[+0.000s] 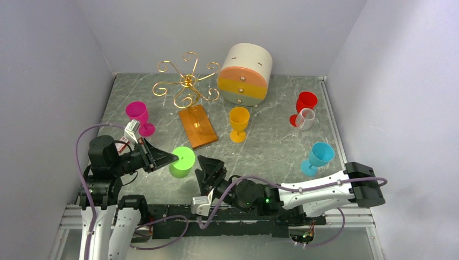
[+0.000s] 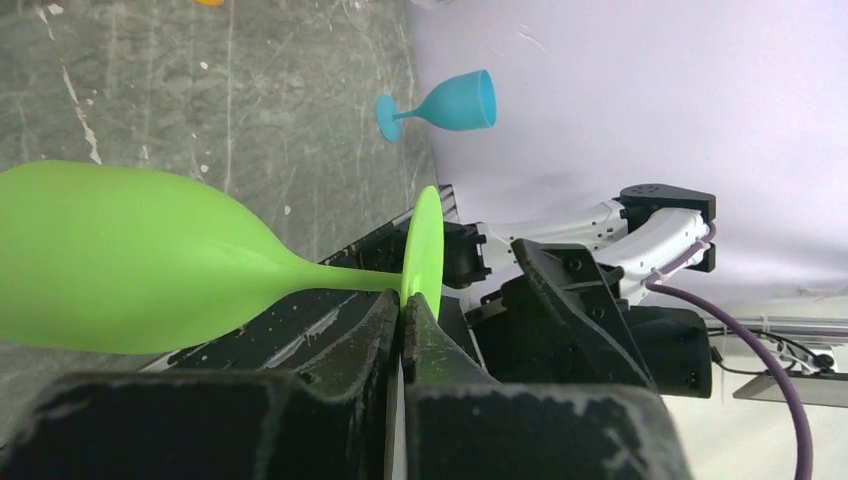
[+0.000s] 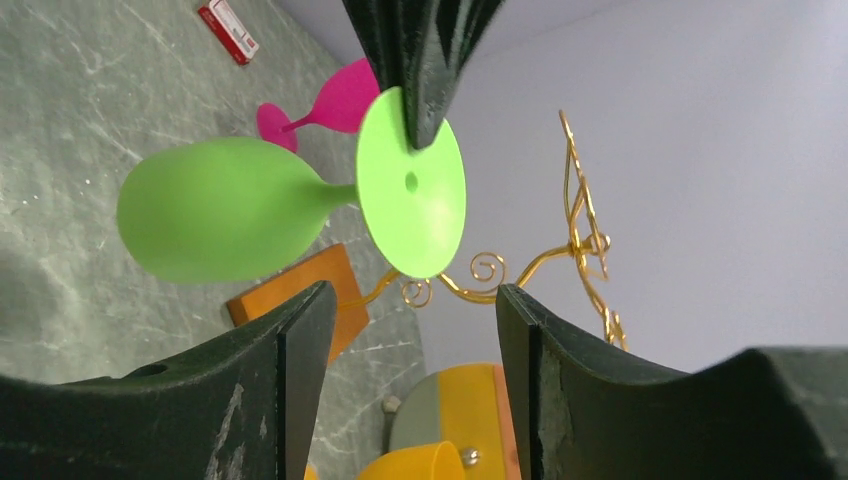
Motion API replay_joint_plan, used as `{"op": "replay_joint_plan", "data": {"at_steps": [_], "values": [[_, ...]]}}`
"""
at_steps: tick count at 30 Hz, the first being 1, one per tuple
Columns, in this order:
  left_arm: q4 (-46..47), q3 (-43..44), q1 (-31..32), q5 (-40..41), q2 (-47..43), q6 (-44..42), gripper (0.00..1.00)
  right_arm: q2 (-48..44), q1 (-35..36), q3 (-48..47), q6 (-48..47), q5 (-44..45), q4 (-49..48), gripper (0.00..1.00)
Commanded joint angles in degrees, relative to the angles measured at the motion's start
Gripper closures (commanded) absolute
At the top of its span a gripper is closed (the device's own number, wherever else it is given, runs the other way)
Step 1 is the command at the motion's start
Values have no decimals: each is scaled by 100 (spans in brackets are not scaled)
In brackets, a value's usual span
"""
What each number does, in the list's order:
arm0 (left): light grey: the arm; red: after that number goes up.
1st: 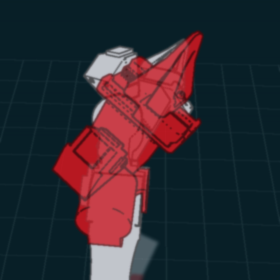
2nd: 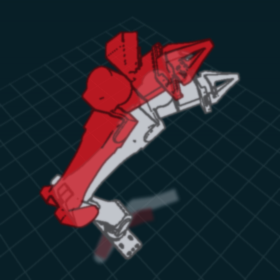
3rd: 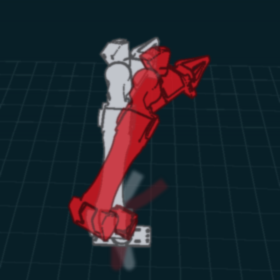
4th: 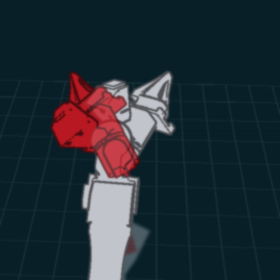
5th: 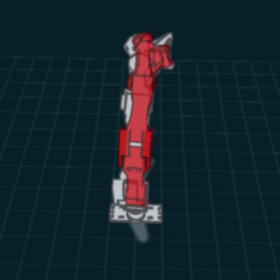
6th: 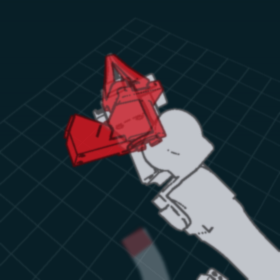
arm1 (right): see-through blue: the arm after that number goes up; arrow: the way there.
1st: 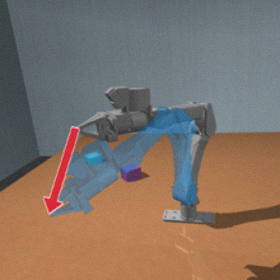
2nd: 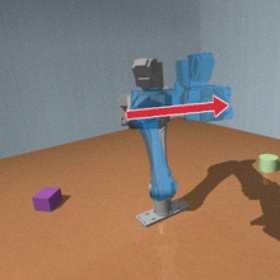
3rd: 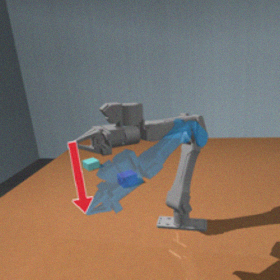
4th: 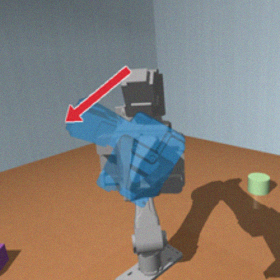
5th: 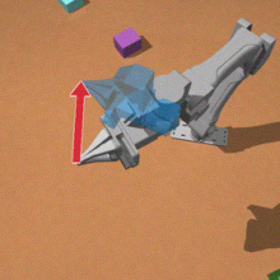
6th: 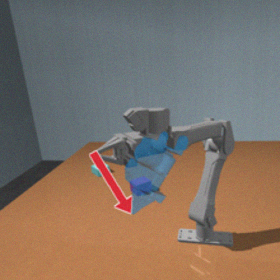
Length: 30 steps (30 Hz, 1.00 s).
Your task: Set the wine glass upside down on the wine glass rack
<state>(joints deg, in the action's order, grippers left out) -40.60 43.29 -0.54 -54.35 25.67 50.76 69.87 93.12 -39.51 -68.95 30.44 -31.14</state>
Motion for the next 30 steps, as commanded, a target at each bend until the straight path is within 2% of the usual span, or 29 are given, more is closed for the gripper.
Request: {"op": "replay_joint_plan", "data": {"at_steps": [1, 6, 9, 10, 12, 16, 18, 22, 27, 30], "values": [[-194, 209, 27, 483, -68, -377, 93, -317, 17, 153, 912, 148, 58, 36], [-849, 667, 23, 1967, -142, -930, 93, -514, 14, 304, 2145, 1018, -170, 35], [-961, 797, 26, 2975, -310, -954, 93, -786, 17, 231, 3128, 1312, 326, 35], [-984, 780, 27, 3497, -401, -863, 93, -880, 15, 161, 3522, 1365, 591, 33], [-859, 715, 27, 3971, -577, -842, 93, -1012, 14, -12, 4383, 1504, 1158, 16], [-710, 747, 26, 4440, -594, -1118, 93, -1050, 15, -317, 6043, 1953, 2136, 10], [-685, 781, 21, 4501, -457, -1214, 93, -1018, 18, -469, 6787, 2087, 2804, 1], [-303, 628, 26, 4001, -236, -1442, 93, -1002, 16, -704, 7908, 2290, 3825, 0], [-781, 939, 25, 4922, 85, -1374, 93, -1225, 18, -900, 8934, 2683, 4909, 0], [-729, 980, 26, 5108, 130, -1512, 93, -1486, 20, -981, 9416, 2935, 5350, 0]]}}
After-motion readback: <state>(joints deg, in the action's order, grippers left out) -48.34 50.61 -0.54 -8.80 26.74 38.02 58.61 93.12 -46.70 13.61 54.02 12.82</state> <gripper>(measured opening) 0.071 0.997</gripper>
